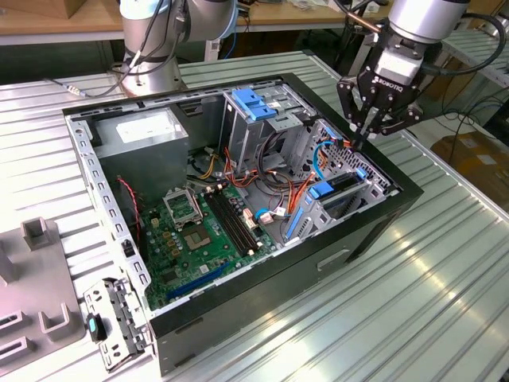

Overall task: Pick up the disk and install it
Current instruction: 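Insert the first disk wire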

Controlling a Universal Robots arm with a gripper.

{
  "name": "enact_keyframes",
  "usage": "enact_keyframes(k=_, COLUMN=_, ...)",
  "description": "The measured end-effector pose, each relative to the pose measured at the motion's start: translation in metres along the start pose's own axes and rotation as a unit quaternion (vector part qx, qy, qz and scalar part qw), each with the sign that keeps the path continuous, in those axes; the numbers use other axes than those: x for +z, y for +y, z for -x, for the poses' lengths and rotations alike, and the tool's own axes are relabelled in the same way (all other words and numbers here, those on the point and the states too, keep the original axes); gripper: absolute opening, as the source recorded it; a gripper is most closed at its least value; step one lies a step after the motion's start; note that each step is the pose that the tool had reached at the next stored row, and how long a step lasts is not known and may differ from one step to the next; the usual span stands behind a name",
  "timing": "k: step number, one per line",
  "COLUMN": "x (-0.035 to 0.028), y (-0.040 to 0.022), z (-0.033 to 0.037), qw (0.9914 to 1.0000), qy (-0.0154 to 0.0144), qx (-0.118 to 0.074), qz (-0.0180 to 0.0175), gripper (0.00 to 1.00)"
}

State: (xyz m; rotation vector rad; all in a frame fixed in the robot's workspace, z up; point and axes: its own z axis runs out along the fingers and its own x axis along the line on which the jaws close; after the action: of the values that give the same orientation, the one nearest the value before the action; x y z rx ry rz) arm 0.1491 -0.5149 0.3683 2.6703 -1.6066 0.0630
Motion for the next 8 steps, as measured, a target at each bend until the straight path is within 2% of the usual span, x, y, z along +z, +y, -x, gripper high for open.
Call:
enact_keyframes(k=3, x=0.0001, y=0.0001, z=0.0001, qw=0.99990, qy=0.0000, qx=0.014, qz=0.0006, gripper=0.17)
enact_keyframes(k=6, x=0.0001, y=0.0020, z=0.0010, qw=0.99989, qy=-0.0001, qx=0.015, qz=0.0007, gripper=0.17)
enact_keyframes(k=8, x=0.0000, y=0.0028, z=0.0014, qw=0.99975, qy=0.0000, qx=0.022, qz=0.0011, gripper=0.17)
